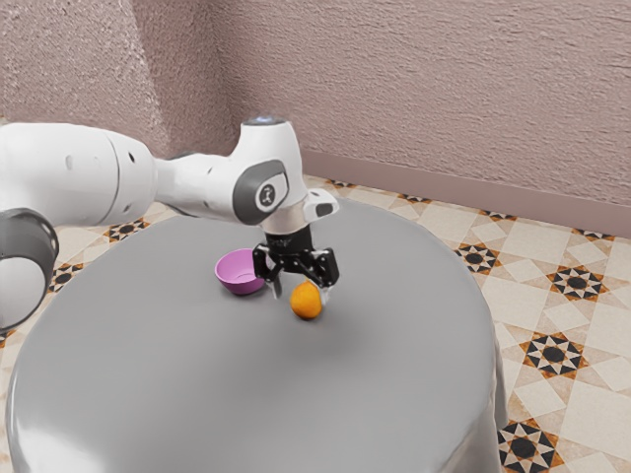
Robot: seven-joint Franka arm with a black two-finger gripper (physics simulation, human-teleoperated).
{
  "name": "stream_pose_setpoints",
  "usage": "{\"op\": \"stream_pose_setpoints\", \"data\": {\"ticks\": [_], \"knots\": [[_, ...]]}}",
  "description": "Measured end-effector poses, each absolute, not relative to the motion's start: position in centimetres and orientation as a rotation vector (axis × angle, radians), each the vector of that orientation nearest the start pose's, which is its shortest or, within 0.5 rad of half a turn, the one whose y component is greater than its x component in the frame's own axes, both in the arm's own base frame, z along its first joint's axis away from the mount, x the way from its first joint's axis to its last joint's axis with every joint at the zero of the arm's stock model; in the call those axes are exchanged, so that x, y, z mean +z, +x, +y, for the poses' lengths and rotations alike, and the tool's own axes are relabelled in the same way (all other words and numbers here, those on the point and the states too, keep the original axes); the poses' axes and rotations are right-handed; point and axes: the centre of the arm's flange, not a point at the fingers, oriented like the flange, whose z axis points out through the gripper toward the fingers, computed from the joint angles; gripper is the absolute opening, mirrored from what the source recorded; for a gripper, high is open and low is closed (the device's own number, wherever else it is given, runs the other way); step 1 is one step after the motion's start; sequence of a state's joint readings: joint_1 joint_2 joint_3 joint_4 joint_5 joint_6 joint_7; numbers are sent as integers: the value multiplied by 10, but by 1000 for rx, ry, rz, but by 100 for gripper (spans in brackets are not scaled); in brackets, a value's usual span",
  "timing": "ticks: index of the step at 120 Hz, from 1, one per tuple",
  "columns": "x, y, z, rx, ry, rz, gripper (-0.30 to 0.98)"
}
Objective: Place the pear in the bowl.
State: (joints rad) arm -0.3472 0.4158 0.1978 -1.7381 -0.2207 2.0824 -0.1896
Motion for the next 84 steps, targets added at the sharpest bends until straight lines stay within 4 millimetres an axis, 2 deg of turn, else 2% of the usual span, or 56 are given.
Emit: {"op": "stream_pose_setpoints", "data": {"ticks": [9, 16, 23, 32, 57, 69, 84], "knots": [[330, 650, -104, 114, -3199, -296, 69], [327, 664, -103, 86, -3168, -299, 69], [316, 672, -102, 93, -3144, -310, 69], [304, 674, -100, 114, -3124, -334, 69], [287, 675, -98, 145, -3094, -383, 69], [289, 685, -101, 114, -3090, -377, 69], [284, 688, -97, 113, -3081, -387, 69]]}}
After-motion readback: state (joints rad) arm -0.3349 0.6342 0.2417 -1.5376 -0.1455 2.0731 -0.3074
